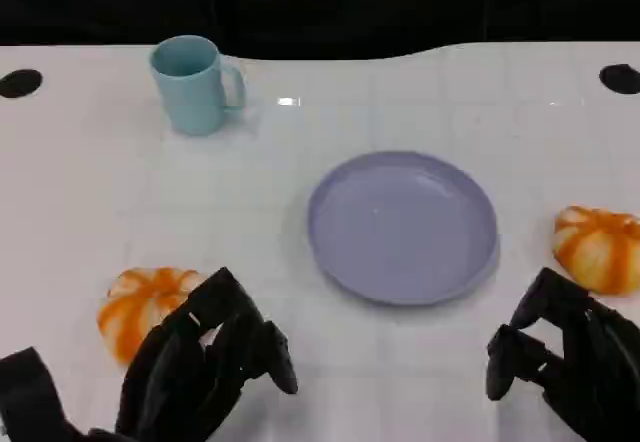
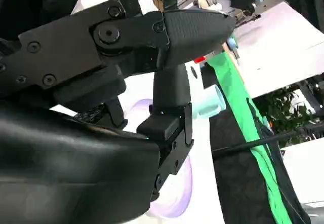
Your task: Grasp the bread from the table and place it into the plate.
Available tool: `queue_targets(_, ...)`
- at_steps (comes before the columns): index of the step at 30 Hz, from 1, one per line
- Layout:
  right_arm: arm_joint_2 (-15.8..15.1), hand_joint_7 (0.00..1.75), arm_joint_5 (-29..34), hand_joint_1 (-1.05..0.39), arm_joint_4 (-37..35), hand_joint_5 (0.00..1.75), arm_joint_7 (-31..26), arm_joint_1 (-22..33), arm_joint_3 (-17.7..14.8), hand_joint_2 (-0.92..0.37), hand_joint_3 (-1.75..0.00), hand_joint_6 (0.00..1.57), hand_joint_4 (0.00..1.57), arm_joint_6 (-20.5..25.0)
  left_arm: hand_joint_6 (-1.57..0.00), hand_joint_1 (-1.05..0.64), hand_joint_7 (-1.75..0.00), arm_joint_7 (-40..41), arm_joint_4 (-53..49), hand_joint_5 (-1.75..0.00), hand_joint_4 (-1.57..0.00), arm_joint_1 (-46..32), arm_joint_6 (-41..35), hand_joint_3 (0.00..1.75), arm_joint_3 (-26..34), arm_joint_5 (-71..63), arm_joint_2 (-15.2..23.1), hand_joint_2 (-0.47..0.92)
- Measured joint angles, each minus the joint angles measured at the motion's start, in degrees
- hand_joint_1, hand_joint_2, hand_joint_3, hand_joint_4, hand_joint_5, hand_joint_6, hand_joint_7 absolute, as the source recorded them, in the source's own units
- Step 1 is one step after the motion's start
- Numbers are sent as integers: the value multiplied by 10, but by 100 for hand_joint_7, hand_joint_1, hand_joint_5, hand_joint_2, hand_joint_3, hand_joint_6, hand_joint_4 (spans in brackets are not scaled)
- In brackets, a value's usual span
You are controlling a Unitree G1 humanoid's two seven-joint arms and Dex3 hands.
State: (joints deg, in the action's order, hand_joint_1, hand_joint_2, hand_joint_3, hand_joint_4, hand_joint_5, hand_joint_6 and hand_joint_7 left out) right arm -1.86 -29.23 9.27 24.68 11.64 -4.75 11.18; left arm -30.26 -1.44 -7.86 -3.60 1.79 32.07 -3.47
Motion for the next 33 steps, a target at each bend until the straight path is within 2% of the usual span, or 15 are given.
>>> queue_targets(13,0,156,0,-58,1,175,-2,0,0,-92,-30,62,74,1,-58,-58,-175,0,1,-175,-80,0,0,40,4,-1,-2,92)
queue_targets(19,0,160,0,-58,-1,175,1,0,0,-92,-36,59,74,-1,-54,-57,-171,0,1,-175,-76,0,0,41,5,-2,-5,92)
queue_targets(22,0,161,0,-58,-2,175,4,0,0,-92,-37,58,73,-2,-52,-59,-151,0,1,-175,-67,0,6,43,5,-7,-6,92)
queue_targets(24,0,161,0,-58,-2,175,5,0,0,-92,-35,58,73,-2,-58,-60,-115,0,0,-159,-61,0,20,37,5,-16,-6,92)
queue_targets(26,0,159,0,-59,-2,175,5,0,0,-92,-32,60,74,-2,-64,-61,-86,-2,-5,-144,-61,1,46,34,5,-26,-6,92)
queue_targets(27,0,158,0,-58,-2,175,4,0,0,-92,-32,60,74,-2,-69,-61,-66,-4,-9,-134,-61,2,60,32,6,-31,-6,92)
queue_targets(29,0,158,0,-58,-2,175,1,0,0,-92,-33,61,74,-2,-72,-61,-48,-6,-11,-124,-59,3,76,29,6,-42,-4,92)
queue_targets(30,0,158,0,-58,-2,175,0,0,0,-92,-33,61,74,-2,-73,-62,-36,-6,-11,-113,-59,5,80,25,6,-47,-2,92)
queue_targets(33,0,158,0,-58,-2,175,0,0,0,-92,-33,61,74,-2,-69,-63,-22,-5,-11,-100,-56,9,103,22,4,-77,5,92)
